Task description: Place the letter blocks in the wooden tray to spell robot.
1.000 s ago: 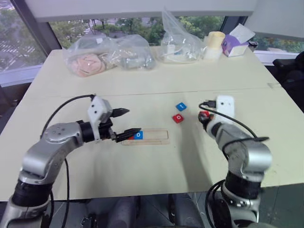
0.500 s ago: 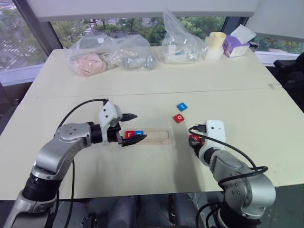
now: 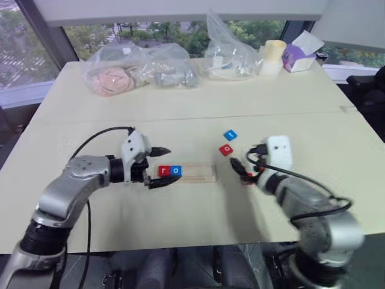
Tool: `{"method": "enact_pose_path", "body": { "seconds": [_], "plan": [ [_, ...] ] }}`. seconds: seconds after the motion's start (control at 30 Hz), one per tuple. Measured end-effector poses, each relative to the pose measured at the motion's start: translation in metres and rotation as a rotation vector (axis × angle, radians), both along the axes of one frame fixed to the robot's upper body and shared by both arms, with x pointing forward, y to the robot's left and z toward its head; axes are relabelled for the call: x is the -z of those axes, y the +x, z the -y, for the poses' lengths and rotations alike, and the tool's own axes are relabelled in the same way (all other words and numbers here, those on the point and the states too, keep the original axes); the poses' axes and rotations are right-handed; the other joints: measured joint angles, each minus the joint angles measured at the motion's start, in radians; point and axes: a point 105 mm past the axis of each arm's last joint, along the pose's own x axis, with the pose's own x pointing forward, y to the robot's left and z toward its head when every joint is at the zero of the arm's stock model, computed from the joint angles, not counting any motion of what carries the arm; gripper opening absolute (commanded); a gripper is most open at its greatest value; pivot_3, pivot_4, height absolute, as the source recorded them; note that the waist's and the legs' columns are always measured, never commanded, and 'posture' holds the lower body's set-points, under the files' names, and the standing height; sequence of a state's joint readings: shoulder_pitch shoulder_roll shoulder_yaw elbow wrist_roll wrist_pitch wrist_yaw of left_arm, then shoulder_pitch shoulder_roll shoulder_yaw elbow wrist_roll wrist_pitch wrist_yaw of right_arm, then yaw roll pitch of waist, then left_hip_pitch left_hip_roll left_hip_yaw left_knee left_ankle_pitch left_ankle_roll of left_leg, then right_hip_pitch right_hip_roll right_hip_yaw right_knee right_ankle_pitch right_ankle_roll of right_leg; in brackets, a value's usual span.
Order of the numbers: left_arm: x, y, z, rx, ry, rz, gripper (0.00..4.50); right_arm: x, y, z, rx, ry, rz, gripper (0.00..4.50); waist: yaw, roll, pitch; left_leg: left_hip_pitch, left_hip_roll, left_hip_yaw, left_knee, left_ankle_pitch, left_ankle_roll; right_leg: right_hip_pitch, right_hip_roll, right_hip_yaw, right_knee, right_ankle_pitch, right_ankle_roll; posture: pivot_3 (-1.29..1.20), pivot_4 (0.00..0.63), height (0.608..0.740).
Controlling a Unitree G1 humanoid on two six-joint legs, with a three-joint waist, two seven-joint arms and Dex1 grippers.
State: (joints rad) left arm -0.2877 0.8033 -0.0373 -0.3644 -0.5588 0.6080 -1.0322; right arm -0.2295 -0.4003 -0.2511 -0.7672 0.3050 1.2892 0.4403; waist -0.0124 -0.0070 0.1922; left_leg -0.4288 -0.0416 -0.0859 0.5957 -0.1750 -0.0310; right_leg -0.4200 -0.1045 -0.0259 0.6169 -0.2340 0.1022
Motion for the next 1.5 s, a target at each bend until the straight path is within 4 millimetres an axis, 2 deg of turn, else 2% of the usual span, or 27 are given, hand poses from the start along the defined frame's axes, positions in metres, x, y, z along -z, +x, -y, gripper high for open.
{"method": "enact_pose_path", "body": {
  "seconds": [0.07, 0.13, 0.17, 0.3, 0.63, 0.73, 0.9, 1.07, 1.17, 1.3, 1.43, 1.5],
  "plan": [
    [-0.002, -0.007, 0.0, 0.043, 0.002, -0.022, 4.5, 0.003, -0.009, 0.003, -0.152, -0.038, -0.015, 4.46, 0.001, 0.0, 0.0, 0.0, 0.001, 0.0, -0.001, -0.001, 0.002, 0.001, 0.001, -0.001, -0.003, 0.0, 0.0, 0.0, 0.15, 0.74],
    [-0.006, -0.018, 0.005, 0.109, 0.008, -0.039, 4.5, 0.019, -0.028, -0.005, -0.411, -0.048, -0.067, 4.46, 0.0, -0.001, 0.0, 0.0, 0.002, 0.001, -0.001, -0.003, 0.004, 0.001, 0.001, -0.001, -0.003, 0.001, -0.001, 0.0, 0.15, 0.74],
    [-0.007, -0.022, 0.005, 0.13, 0.024, -0.042, 4.5, 0.025, -0.032, -0.002, -0.481, -0.046, -0.093, 4.46, -0.002, -0.001, 0.0, 0.0, 0.002, 0.001, -0.001, -0.003, 0.005, 0.001, 0.002, -0.001, -0.003, 0.001, -0.003, 0.0, 0.15, 0.74],
    [-0.008, -0.031, 0.002, 0.165, 0.08, -0.061, 4.5, 0.044, -0.017, 0.03, -0.579, -0.11, -0.119, 4.46, -0.008, -0.001, 0.001, 0.002, 0.003, 0.005, 0.002, -0.003, 0.005, 0.003, 0.002, 0.002, -0.003, 0.002, -0.002, 0.0, 0.15, 0.74],
    [-0.001, -0.038, -0.005, 0.124, 0.115, -0.101, 4.5, 0.067, 0.014, 0.035, -0.739, -0.267, -0.055, 4.46, 0.002, -0.002, 0.001, 0.001, 0.005, 0.005, 0.002, -0.003, 0.005, 0.003, 0.003, 0.0, -0.003, 0.004, -0.005, 0.0, 0.15, 0.74],
    [-0.001, -0.037, -0.006, 0.113, 0.114, -0.1, 4.5, 0.071, 0.02, 0.036, -0.77, -0.276, -0.031, 3.56, 0.001, -0.003, 0.002, 0.002, 0.005, 0.005, 0.002, -0.003, 0.005, 0.004, 0.003, 0.0, -0.003, 0.004, -0.005, 0.0, 0.15, 0.74],
    [-0.003, -0.036, -0.012, 0.085, 0.13, -0.091, 4.5, 0.073, 0.019, 0.034, -0.833, -0.289, -0.003, 1.11, 0.0, -0.003, 0.002, 0.005, 0.005, 0.005, 0.003, -0.003, 0.005, 0.007, 0.003, 0.0, -0.003, 0.004, -0.005, 0.0, 0.15, 0.74],
    [-0.001, -0.029, -0.029, 0.008, 0.141, -0.098, 4.5, 0.07, 0.021, 0.03, -0.818, -0.27, -0.002, 1.12, -0.002, -0.003, 0.002, 0.005, 0.006, 0.005, 0.002, -0.003, 0.005, 0.006, 0.003, 0.0, -0.002, 0.004, -0.005, 0.0, 0.15, 0.74],
    [-0.002, -0.019, -0.049, -0.085, 0.157, -0.08, 4.5, 0.049, 0.03, 0.003, -0.836, -0.22, 0.047, 1.12, -0.008, -0.002, 0.002, 0.004, 0.006, 0.005, 0.002, -0.003, 0.005, 0.002, 0.004, 0.002, 0.001, 0.005, -0.006, 0.0, 0.15, 0.74],
    [0.002, -0.019, -0.064, -0.144, 0.165, -0.09, 4.5, 0.02, 0.041, -0.048, -0.933, -0.262, 0.121, 1.12, -0.005, -0.002, 0.002, 0.003, 0.006, 0.005, 0.002, -0.003, 0.004, 0.0, 0.006, 0.003, 0.001, 0.005, -0.006, 0.0, 0.15, 0.74],
    [0.009, -0.022, -0.068, -0.16, 0.173, -0.106, 4.5, 0.026, 0.045, -0.088, -0.994, -0.306, 0.112, 1.12, 0.004, -0.002, 0.002, 0.001, 0.006, 0.005, 0.001, -0.003, 0.004, -0.001, 0.005, 0.003, 0.0, 0.005, -0.006, 0.0, 0.15, 0.74],
    [0.009, -0.022, -0.069, -0.166, 0.173, -0.104, 4.5, 0.032, 0.046, -0.101, -1.021, -0.331, 0.1, 1.12, 0.003, -0.002, 0.002, 0.0, 0.006, 0.005, 0.001, -0.002, 0.003, -0.001, 0.005, 0.003, 0.0, 0.005, -0.006, 0.0, 0.15, 0.74]
  ]
}}
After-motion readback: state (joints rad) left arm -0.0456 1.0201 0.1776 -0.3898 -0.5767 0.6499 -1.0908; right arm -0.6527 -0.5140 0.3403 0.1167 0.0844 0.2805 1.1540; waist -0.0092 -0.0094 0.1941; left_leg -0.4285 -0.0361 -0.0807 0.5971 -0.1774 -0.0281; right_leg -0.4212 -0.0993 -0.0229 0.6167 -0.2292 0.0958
